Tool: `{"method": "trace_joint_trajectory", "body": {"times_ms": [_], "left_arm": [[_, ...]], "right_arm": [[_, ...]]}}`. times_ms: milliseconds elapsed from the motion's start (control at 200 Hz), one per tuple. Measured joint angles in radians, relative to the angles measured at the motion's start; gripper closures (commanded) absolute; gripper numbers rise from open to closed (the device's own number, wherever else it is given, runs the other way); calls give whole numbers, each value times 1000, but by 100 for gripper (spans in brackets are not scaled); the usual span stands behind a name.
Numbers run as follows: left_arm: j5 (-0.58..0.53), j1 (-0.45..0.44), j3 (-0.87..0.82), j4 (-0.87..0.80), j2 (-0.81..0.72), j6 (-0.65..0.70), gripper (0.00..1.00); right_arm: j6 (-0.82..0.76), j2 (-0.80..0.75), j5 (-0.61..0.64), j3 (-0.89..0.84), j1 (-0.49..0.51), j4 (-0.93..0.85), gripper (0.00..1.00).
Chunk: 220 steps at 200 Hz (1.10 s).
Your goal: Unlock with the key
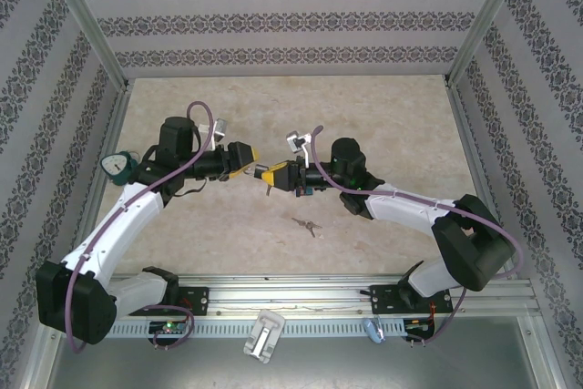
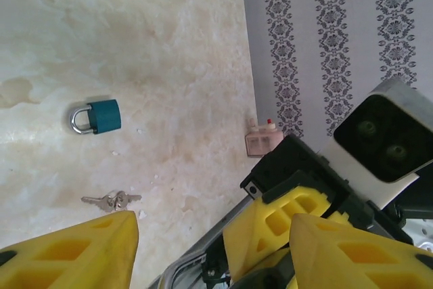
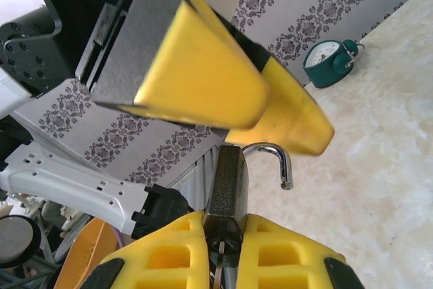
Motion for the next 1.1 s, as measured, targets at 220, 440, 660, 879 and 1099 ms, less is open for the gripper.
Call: {"method": "trace_joint_trajectory", "body": {"times_ms": [220,440,660,879,1099], "left_arm": [[0,0,-20,33,-26,-8,49],[-40,-4,-18,13,-52,6,39],[-68,-5,24,23,-49,12,39],[-34,-12,29,59,-15,0,40],[-24,-33,29,45,-5,10,45]], "right_arm": [[18,0,20,0,-7,7,98],[24,0,30,0,-9,25,98],[24,6,23,0,-4,31,98],[24,23,22,0,2,34,98],[31,24,24,0,0,49,98]]}}
